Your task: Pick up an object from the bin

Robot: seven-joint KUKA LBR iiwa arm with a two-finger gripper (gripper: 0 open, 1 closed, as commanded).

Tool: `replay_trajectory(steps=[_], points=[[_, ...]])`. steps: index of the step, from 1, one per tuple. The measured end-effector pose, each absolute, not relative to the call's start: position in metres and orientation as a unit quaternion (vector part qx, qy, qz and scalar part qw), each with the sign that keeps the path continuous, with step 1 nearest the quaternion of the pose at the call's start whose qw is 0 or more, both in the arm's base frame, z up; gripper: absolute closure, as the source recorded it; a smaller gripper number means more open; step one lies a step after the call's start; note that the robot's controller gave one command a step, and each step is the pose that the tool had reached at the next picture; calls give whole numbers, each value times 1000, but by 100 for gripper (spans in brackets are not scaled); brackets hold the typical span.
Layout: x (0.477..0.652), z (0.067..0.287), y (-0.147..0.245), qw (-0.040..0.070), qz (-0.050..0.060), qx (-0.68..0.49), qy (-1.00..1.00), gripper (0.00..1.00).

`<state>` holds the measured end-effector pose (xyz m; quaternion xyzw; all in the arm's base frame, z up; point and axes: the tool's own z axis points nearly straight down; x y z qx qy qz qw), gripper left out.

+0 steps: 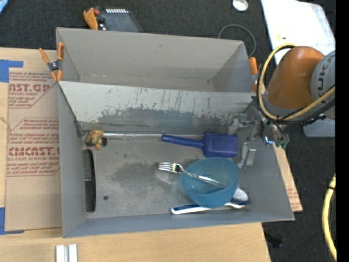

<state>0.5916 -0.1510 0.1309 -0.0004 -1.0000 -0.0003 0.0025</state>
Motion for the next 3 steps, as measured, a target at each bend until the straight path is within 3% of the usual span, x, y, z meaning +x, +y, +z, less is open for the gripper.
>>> replay_trajectory(steps=[1,2,3], points=[[594,135,-151,-1,0,0,-1000,0],[589,76,-63,-6,0,-66,-998,0],[591,131,-60,-5,3,32,-999,0]])
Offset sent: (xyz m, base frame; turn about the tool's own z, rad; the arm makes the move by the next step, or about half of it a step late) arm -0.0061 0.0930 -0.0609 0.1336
